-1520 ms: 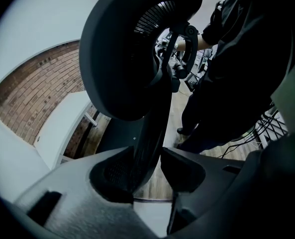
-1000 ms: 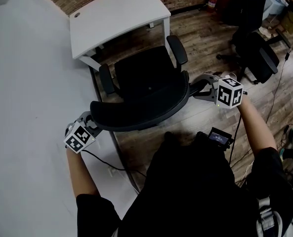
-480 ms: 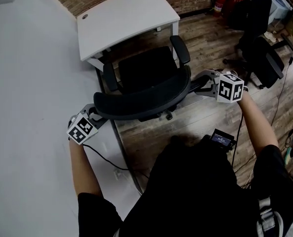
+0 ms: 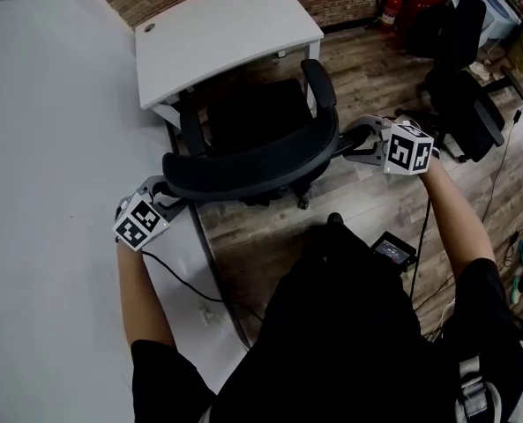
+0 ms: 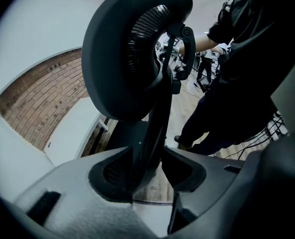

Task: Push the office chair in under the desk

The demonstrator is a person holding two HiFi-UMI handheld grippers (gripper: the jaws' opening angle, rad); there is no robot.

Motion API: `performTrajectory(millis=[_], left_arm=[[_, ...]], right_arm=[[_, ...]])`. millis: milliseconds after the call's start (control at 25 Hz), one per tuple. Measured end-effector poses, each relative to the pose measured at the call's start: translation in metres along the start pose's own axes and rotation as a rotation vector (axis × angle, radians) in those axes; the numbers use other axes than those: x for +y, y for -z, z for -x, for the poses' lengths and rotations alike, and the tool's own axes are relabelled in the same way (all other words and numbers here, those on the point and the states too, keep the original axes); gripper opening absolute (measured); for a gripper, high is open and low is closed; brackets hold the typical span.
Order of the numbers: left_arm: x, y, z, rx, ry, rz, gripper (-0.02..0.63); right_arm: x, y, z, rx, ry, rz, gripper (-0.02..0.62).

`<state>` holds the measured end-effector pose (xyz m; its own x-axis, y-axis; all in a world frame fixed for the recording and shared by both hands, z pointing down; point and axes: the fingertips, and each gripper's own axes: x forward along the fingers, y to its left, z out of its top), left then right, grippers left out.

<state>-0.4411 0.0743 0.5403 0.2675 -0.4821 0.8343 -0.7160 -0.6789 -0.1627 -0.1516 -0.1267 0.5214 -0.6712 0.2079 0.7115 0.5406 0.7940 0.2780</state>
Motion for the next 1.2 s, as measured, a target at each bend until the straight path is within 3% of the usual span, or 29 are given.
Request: performTrajectory(millis=[760,1000,1200], left_arm=[[0.098,-0.004,-0.022,0.045,-0.004,0.054,0.183],[0.104,0.001,-0.035,0.052,-0.017,0.080,0.183],[0.154,-0.001,-0.039,0.066,-0.009,0.111,0.184]], right_arm=[[-0.105,0.016,-0.028,-0.044,-0.007,0.043,0.173],[-0.122,0.026,-0.040,-0.045,-0.022,0.069,0.173],[-0.175,0.026,-0.053,-0.060,-0.039,0.072,0.173]])
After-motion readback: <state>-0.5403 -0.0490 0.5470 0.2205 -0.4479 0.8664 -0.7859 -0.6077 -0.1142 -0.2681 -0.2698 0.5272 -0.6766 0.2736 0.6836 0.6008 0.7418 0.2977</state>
